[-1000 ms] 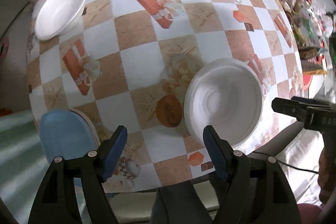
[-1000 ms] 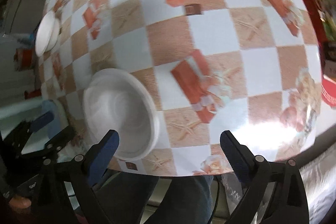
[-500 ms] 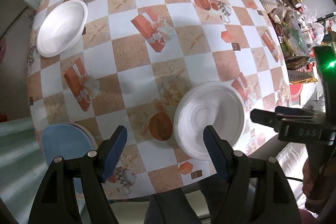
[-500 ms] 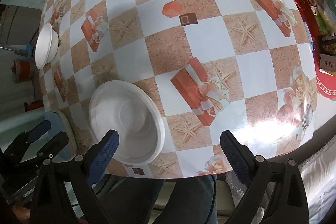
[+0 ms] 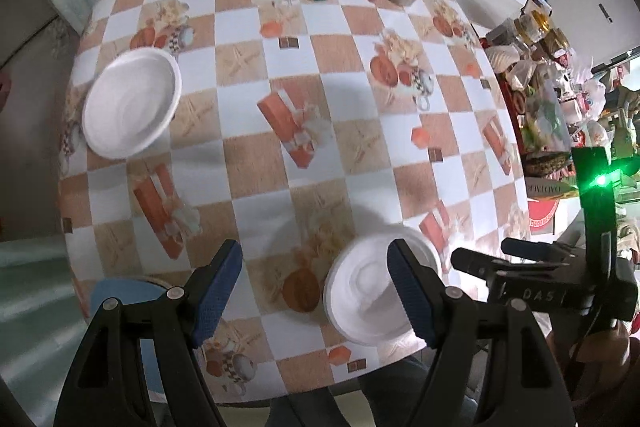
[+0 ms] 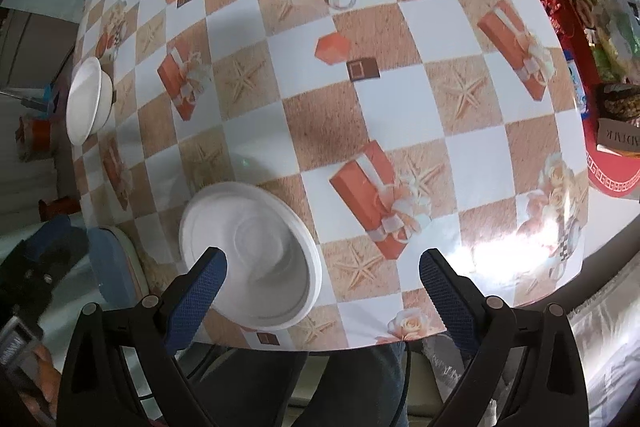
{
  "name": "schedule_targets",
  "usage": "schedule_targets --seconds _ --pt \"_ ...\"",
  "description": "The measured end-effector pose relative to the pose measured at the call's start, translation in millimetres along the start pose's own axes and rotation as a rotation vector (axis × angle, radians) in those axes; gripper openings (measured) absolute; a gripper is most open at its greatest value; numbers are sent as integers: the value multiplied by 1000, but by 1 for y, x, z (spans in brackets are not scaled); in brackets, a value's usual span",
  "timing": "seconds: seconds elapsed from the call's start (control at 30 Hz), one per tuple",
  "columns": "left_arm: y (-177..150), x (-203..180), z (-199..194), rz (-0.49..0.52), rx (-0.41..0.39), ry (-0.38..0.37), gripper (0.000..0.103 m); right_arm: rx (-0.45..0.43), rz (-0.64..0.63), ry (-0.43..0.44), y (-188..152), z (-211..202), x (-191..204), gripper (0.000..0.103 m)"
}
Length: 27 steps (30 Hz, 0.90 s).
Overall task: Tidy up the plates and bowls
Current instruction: 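Open the right gripper and move it toward the third white bowl, then close the right gripper on the third bowl's rim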
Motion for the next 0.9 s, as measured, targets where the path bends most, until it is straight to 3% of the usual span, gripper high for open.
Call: schedule_targets --seconds 0.4,0.9 --pt "38 22 -16 -42 -72 16 78 -14 -65 -18 30 -8 28 98" --pt "88 75 -24 -120 -146 68 78 -33 -208 -29 86 -12 99 98"
Point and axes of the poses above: each gripper's, at about its wrist camera, not at the fingertips, and z roughly the way its jaws point, x to its left, y to its top, the point moved 5 cm from there along z, roughly the way its jaws point, and after that the axes turned 10 degrees about -z, right-handed, at the moved point
